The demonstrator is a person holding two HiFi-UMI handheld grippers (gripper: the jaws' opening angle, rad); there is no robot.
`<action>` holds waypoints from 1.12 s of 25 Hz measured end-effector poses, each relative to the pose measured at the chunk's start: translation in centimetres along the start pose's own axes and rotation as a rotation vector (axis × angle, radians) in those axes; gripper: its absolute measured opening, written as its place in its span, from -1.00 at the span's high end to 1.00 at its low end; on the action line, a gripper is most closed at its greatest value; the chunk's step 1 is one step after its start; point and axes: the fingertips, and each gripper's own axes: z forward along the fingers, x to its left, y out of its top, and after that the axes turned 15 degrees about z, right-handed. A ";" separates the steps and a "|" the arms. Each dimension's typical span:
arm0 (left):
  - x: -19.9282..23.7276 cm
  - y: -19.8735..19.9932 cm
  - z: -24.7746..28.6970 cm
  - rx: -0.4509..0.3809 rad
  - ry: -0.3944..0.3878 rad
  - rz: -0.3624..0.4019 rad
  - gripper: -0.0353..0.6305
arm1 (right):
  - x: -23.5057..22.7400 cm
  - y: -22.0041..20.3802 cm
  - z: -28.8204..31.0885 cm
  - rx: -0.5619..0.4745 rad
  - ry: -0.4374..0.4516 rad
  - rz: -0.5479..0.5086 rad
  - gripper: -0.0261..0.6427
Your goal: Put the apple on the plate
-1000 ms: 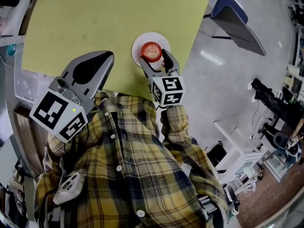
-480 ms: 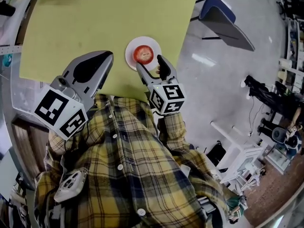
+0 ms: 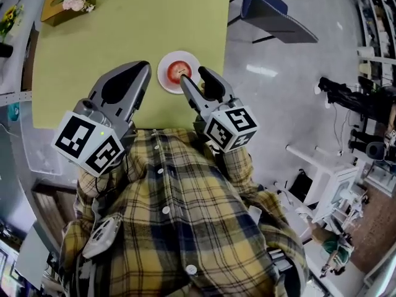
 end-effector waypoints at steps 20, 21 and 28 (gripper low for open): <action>-2.0 2.0 2.8 -0.026 -0.148 0.033 0.87 | 6.5 7.8 -3.9 -0.214 -0.033 -0.123 0.93; -2.0 2.0 2.9 -0.023 -0.156 0.034 0.87 | 6.5 7.8 -3.9 -0.215 -0.036 -0.119 0.93; -2.4 1.9 3.4 -0.013 -0.192 0.040 0.87 | 6.5 8.0 -3.9 -0.208 -0.065 -0.133 0.93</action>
